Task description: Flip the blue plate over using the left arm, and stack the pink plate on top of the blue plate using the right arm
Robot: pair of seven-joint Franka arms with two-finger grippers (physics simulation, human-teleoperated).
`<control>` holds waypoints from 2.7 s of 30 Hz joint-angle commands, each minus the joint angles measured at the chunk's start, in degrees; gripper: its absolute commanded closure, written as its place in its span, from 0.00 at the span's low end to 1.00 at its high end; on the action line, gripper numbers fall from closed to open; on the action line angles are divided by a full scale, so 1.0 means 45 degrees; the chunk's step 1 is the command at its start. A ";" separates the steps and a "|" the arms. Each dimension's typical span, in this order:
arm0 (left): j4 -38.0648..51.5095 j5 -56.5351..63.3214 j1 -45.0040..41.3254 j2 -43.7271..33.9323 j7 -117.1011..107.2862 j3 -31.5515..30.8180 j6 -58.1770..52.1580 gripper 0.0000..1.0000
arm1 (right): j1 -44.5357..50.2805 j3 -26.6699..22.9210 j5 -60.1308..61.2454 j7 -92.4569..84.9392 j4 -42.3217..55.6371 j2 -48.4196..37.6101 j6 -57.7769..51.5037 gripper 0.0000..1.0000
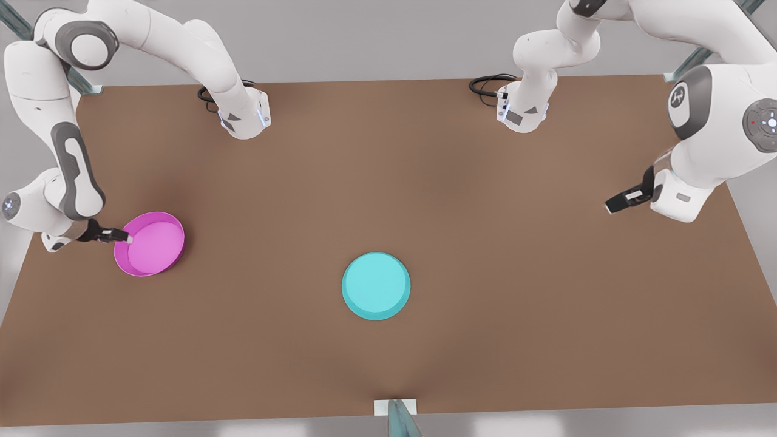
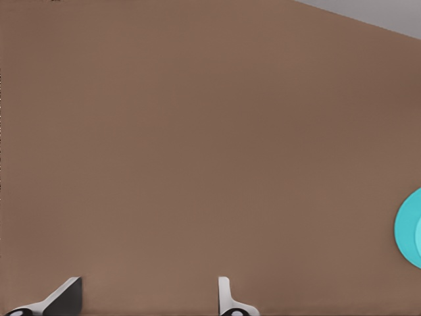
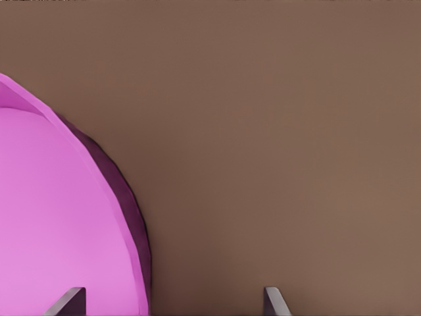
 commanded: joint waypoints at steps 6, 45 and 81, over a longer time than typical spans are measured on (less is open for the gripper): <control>0.0008 0.0034 -0.0014 -0.0065 0.3549 0.0033 -0.0572 0.00 | -0.0248 0.0417 0.0155 -0.1546 -0.0216 -0.0011 0.0927 0.00; 0.1453 -0.0005 0.0025 0.0345 0.3803 0.0755 -0.3052 0.00 | 0.2836 0.5241 0.1249 0.4837 0.0115 -0.0401 -0.0850 0.79; 0.0242 -0.0689 -0.0151 -0.0299 0.5209 0.0990 -0.2954 0.00 | 0.8287 0.3366 -0.0468 0.9197 0.8960 0.0654 -1.1312 0.00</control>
